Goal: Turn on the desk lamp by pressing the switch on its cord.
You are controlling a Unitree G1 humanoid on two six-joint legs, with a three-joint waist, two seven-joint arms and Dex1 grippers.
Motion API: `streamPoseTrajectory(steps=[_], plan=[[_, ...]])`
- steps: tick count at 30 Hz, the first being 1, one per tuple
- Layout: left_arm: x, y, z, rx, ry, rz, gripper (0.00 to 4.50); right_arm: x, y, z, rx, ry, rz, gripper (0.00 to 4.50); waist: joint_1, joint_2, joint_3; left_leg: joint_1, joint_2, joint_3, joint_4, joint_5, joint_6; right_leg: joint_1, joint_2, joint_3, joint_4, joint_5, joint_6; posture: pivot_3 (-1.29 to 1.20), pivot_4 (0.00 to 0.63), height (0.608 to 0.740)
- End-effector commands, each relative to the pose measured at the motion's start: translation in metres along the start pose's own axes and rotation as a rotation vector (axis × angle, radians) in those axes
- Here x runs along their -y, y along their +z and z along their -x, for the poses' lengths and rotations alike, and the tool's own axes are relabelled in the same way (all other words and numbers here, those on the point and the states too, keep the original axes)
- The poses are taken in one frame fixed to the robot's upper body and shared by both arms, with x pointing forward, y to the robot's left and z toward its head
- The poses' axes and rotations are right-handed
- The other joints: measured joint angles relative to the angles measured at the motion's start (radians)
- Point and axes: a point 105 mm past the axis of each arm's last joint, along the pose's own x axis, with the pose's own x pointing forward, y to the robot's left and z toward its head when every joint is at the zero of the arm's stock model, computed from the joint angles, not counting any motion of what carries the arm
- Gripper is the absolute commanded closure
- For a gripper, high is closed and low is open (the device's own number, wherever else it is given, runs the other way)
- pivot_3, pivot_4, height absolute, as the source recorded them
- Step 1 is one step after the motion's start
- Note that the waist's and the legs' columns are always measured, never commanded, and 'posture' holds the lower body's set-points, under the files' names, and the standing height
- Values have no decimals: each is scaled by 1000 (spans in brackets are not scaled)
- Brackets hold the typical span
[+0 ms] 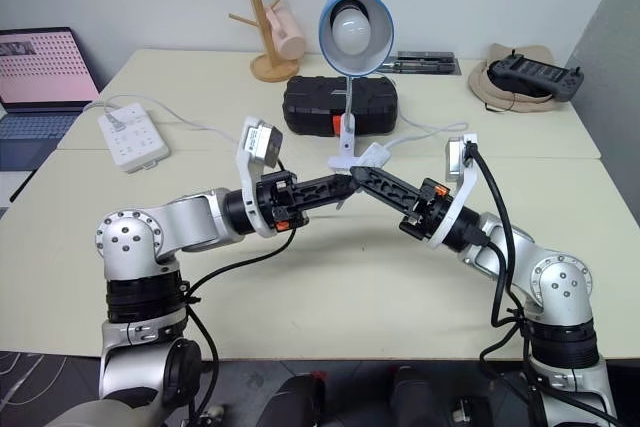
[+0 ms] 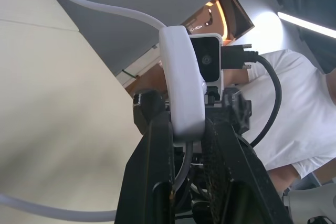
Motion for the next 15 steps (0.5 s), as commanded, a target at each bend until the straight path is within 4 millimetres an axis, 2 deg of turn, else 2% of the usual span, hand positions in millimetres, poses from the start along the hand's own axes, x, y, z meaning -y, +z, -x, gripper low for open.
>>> streamPoseTrajectory(steps=[1,2,15], plan=[[13,4,-2,6,-46,-37,4113,-7,6,2,20,14,26,800,0,0,0,0,0,0,0,0,0,0,0,0,0,0,0,0,150,740],[13,5,-2,6,-46,-37,4113,-8,6,2,23,17,21,595,0,0,0,0,0,0,0,0,0,0,0,0,0,0,0,0,150,740],[14,6,-6,13,-45,-35,4113,-12,6,5,19,38,-4,595,0,0,0,0,0,0,0,0,0,0,0,0,-1,0,0,0,150,740]])
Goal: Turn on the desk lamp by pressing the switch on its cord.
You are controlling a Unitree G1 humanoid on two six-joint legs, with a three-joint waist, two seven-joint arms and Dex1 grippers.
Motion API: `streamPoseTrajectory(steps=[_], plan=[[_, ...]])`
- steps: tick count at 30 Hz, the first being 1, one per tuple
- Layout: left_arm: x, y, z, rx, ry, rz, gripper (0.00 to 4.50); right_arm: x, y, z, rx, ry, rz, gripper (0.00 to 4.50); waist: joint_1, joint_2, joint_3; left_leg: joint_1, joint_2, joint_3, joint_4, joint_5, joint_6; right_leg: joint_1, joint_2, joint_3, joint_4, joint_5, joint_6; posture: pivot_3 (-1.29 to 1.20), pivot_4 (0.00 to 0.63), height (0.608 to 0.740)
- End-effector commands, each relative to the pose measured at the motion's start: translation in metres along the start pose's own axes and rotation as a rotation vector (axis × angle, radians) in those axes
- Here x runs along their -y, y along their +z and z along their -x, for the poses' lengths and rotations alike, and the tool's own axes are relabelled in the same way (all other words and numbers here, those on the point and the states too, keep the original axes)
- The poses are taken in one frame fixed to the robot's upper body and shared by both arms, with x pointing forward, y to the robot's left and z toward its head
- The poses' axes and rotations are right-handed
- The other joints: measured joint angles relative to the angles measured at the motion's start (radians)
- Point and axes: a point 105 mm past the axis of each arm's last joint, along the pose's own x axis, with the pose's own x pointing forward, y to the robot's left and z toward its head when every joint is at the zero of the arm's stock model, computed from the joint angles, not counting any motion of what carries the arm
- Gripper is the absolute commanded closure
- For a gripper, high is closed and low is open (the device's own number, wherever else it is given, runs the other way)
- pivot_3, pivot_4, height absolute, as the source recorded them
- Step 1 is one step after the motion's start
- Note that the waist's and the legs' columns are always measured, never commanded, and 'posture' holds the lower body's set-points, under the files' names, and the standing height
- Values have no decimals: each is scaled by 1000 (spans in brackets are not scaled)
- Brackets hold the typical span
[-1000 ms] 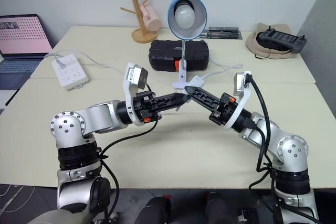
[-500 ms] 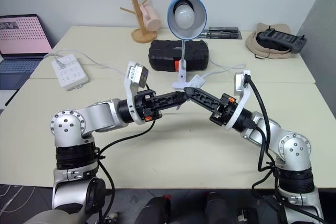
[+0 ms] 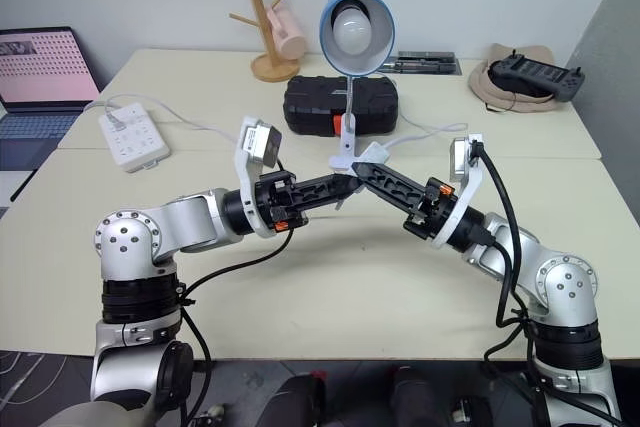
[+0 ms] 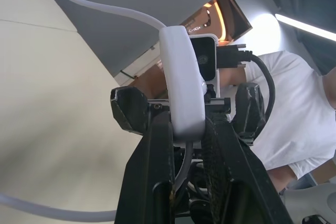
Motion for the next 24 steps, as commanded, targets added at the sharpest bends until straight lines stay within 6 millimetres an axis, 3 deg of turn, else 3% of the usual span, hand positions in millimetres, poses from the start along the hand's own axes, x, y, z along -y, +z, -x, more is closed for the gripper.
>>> streamPoseTrajectory(steps=[1,2,8,17,24], plan=[[13,4,-4,9,-47,-33,4113,-11,4,2,11,39,13,595,0,0,0,0,0,0,0,0,0,0,0,0,0,0,0,0,150,740],[13,4,-4,9,-48,-33,4113,-11,4,2,11,37,12,595,0,0,0,0,0,0,0,0,0,0,0,0,0,0,0,0,150,740],[12,1,-1,9,-49,-26,4113,-10,5,3,26,40,-6,2062,0,0,0,0,0,0,0,0,0,0,0,0,0,0,0,0,150,740],[15,0,0,3,-57,-24,4113,-13,4,5,28,43,-14,3809,1,0,0,0,0,-1,0,0,0,0,0,0,-1,0,0,0,150,740],[18,0,-5,-1,-63,-21,4113,-14,3,6,28,42,-17,3955,1,0,0,-1,0,-1,-1,0,0,0,0,0,-2,0,0,0,150,740]])
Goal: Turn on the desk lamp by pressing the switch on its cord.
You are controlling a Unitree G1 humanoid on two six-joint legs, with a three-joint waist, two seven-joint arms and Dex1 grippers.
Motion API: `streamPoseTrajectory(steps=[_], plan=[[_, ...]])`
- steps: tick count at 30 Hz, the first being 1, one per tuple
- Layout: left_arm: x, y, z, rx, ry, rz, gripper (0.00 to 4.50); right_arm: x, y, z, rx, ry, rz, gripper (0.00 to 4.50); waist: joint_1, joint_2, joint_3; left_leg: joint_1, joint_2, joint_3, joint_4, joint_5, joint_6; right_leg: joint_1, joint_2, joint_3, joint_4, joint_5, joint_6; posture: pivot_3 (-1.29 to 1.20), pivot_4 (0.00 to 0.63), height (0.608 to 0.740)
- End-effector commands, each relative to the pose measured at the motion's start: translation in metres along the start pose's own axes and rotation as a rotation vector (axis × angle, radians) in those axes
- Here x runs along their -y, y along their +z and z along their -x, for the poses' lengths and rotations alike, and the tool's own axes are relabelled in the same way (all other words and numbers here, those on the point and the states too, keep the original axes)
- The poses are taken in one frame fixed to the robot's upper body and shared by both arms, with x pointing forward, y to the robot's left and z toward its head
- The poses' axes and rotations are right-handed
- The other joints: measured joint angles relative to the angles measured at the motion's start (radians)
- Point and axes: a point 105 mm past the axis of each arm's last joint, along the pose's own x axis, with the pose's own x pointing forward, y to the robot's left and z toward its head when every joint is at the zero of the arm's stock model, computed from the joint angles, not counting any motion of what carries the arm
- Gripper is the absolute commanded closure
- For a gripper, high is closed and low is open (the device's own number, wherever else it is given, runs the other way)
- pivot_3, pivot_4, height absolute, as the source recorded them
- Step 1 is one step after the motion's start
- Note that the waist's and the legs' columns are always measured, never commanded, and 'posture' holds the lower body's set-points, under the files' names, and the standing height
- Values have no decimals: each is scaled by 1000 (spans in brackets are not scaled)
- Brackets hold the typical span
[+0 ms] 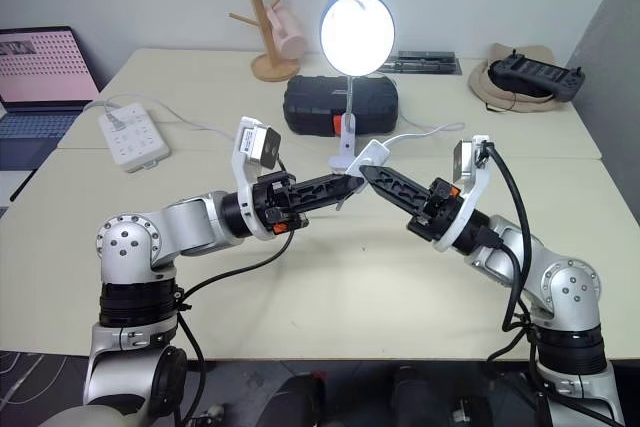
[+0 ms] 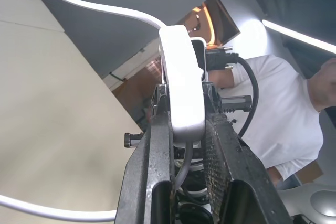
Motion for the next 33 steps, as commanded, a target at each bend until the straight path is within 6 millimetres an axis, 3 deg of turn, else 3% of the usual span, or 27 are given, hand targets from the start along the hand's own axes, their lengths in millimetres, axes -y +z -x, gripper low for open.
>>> streamPoseTrajectory(steps=[1,4,5,6,7,15,22,25,27,29,33], plan=[[12,0,-7,-24,-18,-49,4113,-8,2,1,1,2,44,3960,0,0,0,0,0,0,0,0,0,0,0,0,0,0,0,0,150,740],[12,1,-7,-24,-15,-49,4113,-8,1,1,-4,-4,53,3960,0,0,0,0,0,0,0,0,0,0,0,0,0,0,0,0,150,740],[11,1,-7,-24,-14,-48,4113,-8,1,1,-5,-1,52,3610,0,0,0,0,0,0,0,0,0,0,0,0,0,0,0,0,150,740],[12,1,-6,-24,-13,-48,4113,-8,0,1,-6,1,50,3610,0,0,0,0,0,0,0,0,0,0,0,0,0,0,0,0,150,740],[11,2,-6,-24,-12,-49,4113,-8,0,1,-6,4,50,3215,0,0,0,0,0,0,0,0,0,0,0,0,0,0,0,0,150,740],[11,6,0,-26,-1,-56,4113,-5,2,7,-10,-13,58,1547,0,0,0,0,0,0,-1,0,0,0,0,0,-1,0,0,0,150,740],[6,12,7,-43,16,-80,4113,-1,3,31,-18,-85,88,140,2,0,0,-1,-1,0,-1,0,0,0,0,0,-2,0,0,0,150,740],[0,20,14,-60,55,-142,4113,3,-1,42,-108,-211,274,61,1,0,1,-1,-2,1,-1,0,0,0,1,0,-2,0,0,0,150,740],[-10,25,19,-112,118,-255,4113,-1,-2,40,-211,-290,505,61,-1,0,1,0,-1,1,-1,0,0,0,4,0,-3,0,0,0,150,740],[-31,27,30,-190,199,-390,4113,-3,-8,39,-325,-337,747,61,-1,2,2,0,0,1,-1,0,0,0,5,0,-4,0,0,0,150,740],[-76,15,47,-449,312,-728,4113,6,-19,44,-397,-375,908,61,2,3,1,1,2,1,-8,0,0,0,8,0,-11,0,0,0,150,740]])
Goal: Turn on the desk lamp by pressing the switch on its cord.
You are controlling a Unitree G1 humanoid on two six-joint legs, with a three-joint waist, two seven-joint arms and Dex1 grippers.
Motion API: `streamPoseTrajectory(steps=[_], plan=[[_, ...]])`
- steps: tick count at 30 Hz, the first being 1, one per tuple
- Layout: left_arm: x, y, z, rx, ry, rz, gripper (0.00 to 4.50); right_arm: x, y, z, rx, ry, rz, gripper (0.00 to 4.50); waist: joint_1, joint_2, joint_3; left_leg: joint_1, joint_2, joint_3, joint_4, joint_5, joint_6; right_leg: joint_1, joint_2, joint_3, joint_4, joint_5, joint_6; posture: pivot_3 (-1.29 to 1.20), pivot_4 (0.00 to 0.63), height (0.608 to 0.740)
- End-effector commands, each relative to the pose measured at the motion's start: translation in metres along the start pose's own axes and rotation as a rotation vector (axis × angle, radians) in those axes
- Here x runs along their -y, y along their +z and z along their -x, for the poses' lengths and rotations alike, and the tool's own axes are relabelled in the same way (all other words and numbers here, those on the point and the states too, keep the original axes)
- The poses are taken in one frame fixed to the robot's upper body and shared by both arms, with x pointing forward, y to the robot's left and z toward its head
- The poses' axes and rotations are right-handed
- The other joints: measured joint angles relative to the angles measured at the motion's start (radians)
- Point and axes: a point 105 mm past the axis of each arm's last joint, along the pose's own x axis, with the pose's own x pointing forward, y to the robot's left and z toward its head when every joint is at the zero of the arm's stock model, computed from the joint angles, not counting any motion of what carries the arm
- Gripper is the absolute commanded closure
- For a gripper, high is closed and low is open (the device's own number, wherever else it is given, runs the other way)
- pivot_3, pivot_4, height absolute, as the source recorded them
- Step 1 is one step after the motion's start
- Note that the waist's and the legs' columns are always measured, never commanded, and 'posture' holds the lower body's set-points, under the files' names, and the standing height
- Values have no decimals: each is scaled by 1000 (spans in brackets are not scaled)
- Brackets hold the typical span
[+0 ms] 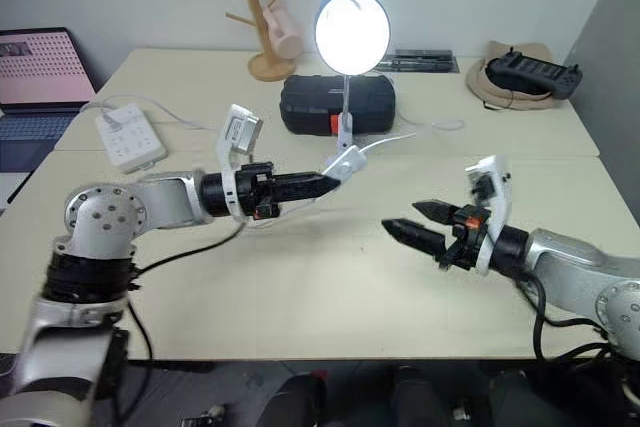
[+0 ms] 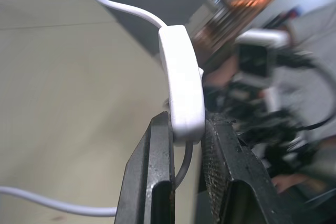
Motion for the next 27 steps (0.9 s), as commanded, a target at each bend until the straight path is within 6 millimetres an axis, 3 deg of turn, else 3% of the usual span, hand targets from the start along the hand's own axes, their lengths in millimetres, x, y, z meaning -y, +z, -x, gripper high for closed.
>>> streamPoseTrajectory(steps=[1,6,10,11,19,25,27], plan=[[-29,-31,-4,-233,44,-387,4113,-5,-11,-2,-19,-19,142,61,4,0,0,0,0,0,-1,0,0,0,0,-1,-1,0,0,0,150,740],[-60,-58,-24,-389,72,-686,4113,6,-46,-4,-98,-88,253,61,22,-2,1,-4,-2,2,-3,0,-1,-2,-4,0,-3,1,-1,0,150,740],[-67,-62,-32,-388,59,-719,4113,11,-47,-6,-60,-114,232,61,25,-3,2,-4,-2,1,-1,0,0,-3,-4,0,-2,1,-1,0,150,740],[-66,-61,-33,-378,45,-709,3409,11,-47,-6,-53,-118,228,0,25,-3,2,-4,-2,1,-1,0,0,-3,-4,-1,-2,1,-1,0,150,740],[-63,-46,-22,-350,1,-667,1707,16,-52,-4,-51,-139,209,0,20,-3,2,-4,-1,0,-1,0,0,-2,-3,-1,-1,1,-1,0,150,740],[-62,-32,16,-375,26,-659,359,23,-54,6,-101,-105,238,0,10,-3,2,-4,-1,-1,0,0,0,-2,-3,-2,0,1,-1,0,150,740],[-64,-17,31,-345,89,-650,7,29,-50,13,-114,-100,242,0,5,-3,2,-3,-1,-1,0,0,0,-1,-3,-2,0,1,-1,0,150,740]])
